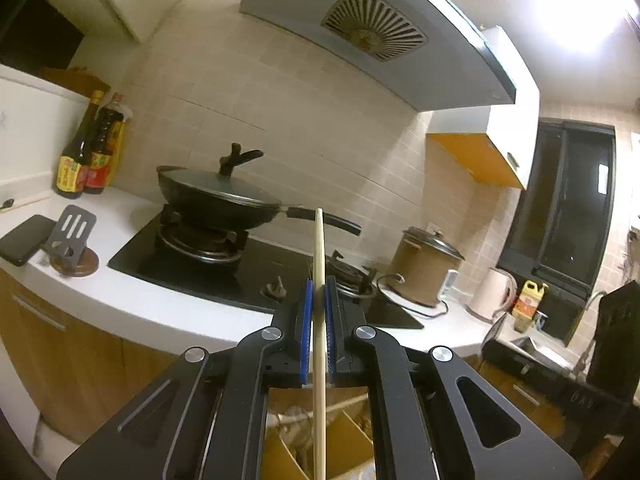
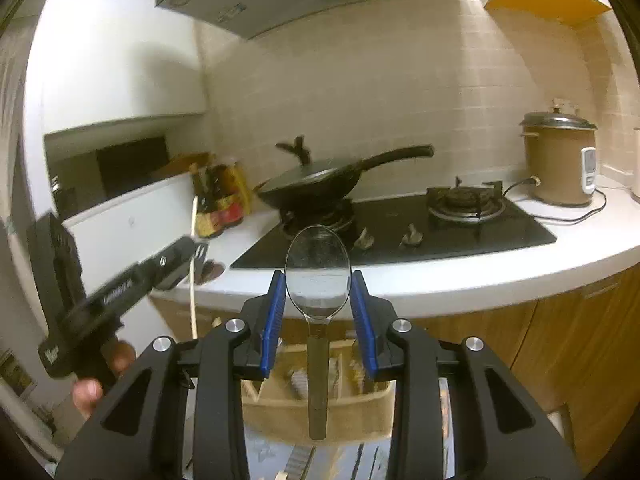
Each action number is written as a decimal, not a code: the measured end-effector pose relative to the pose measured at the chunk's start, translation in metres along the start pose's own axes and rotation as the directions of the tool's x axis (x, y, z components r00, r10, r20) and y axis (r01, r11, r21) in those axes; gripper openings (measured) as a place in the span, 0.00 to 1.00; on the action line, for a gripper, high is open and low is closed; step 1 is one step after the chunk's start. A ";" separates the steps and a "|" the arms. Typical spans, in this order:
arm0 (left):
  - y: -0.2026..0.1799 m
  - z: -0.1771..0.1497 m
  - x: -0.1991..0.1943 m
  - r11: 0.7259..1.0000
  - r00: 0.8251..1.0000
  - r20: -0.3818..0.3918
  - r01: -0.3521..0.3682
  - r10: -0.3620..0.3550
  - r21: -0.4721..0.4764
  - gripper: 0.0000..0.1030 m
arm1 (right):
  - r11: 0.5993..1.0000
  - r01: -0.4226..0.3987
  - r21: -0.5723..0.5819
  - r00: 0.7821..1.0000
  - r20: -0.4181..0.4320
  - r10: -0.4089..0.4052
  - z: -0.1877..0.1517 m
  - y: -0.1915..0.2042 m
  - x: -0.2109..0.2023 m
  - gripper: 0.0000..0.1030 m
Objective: Organize utensils
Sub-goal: 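Lift the chopstick and spoon and carry both over the beige basket, then lower chopstick and spoon into the basket and open both grippers, then grasp a clear spoon with the left gripper while the right gripper grasps a wooden chopstick, then lift the spoon and chopstick and carry both over the beige basket, then lower the chopstick into the basket and open the right gripper, then grasp another wooden chopstick from the table with the right gripper, then carry the chopstick over the basket with the right gripper, then lower spoon and chopstick into the basket and open both grippers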
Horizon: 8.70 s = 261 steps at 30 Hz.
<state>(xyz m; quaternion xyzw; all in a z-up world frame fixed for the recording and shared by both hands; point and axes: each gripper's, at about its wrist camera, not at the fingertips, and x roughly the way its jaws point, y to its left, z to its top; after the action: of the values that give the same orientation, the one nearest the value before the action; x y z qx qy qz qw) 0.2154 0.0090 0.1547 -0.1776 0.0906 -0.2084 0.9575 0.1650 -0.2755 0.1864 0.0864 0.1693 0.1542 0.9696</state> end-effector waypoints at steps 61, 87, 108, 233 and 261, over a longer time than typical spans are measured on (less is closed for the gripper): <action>0.005 -0.056 -0.116 0.993 0.953 -0.279 -0.104 0.115 0.054 0.35 | 0.990 0.075 -0.120 0.948 -0.300 -0.108 -0.080 0.046 -0.052 0.49; 0.029 -0.222 -0.070 0.969 0.513 -0.828 -0.032 0.226 0.245 0.23 | 0.996 0.060 0.065 0.657 -0.753 0.009 -0.200 0.040 0.051 0.36; 0.010 -0.226 -0.070 0.948 0.548 -0.781 -0.081 0.300 0.308 0.09 | 0.994 0.078 -0.071 0.626 -0.773 -0.105 -0.229 0.065 0.085 0.12; -0.009 -0.023 -0.060 0.997 0.990 -0.127 -0.057 0.062 0.042 0.10 | 0.965 -0.104 -0.240 0.955 -0.295 0.030 -0.052 0.044 -0.035 0.03; 0.021 -0.056 0.022 0.990 0.990 -0.001 -0.140 0.140 0.032 0.10 | 0.978 0.072 -0.194 0.971 -0.209 -0.113 0.006 -0.008 0.042 0.03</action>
<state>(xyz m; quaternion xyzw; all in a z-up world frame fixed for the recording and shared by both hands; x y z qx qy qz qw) 0.2290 -0.0001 0.0927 -0.1551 0.1011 -0.1425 0.9723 0.2068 -0.2699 0.1773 -0.0294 0.2638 0.1321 0.9550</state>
